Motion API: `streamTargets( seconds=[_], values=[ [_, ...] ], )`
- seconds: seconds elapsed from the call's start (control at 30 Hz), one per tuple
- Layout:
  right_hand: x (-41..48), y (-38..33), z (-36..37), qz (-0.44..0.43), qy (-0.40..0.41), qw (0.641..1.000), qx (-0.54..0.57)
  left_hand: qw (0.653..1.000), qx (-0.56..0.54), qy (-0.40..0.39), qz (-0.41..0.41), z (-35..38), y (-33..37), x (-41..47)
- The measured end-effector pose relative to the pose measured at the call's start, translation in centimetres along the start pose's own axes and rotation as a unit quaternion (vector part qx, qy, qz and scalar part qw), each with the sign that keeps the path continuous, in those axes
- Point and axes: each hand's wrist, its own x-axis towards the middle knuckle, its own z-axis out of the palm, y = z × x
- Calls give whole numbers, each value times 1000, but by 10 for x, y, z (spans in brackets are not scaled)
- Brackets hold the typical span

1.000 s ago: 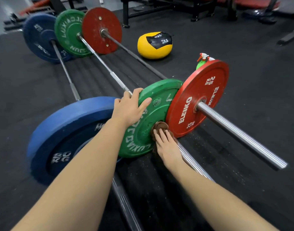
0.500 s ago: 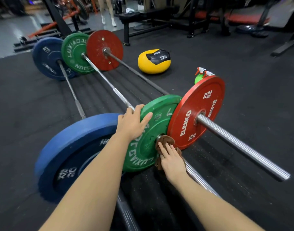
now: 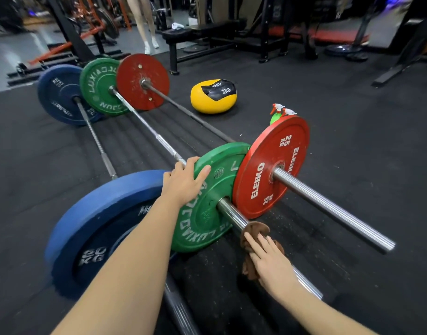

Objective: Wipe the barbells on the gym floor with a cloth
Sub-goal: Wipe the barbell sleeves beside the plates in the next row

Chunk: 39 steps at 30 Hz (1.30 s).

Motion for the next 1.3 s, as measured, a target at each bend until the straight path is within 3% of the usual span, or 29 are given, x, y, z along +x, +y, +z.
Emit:
streamTargets(
  seconds=[0.23, 0.6, 0.73, 0.9, 1.03, 1.13, 1.3],
  values=[
    [21, -7, -7, 16, 12, 999, 39, 1000, -8, 16, 2, 4, -1, 1],
    [-66, 15, 1, 37, -36, 997, 61, 999, 13, 44, 4, 9, 0, -3],
    [-46, 5, -1, 7, 19, 998, 51, 998, 23, 53, 4, 10, 2, -4],
    [-39, 1, -5, 29, -7, 997, 65, 992, 48, 115, 19, 18, 3, -10],
    [-67, 11, -16, 88, -96, 987, 96, 980, 71, 186, 24, 31, 5, -11],
    [-79, 23, -36, 133, -148, 968, 153, 978, 71, 194, 12, 31, 8, -7],
    [-69, 52, -63, 255, -63, 923, 282, 973, 72, 213, 53, 14, 34, 21]
  ],
)
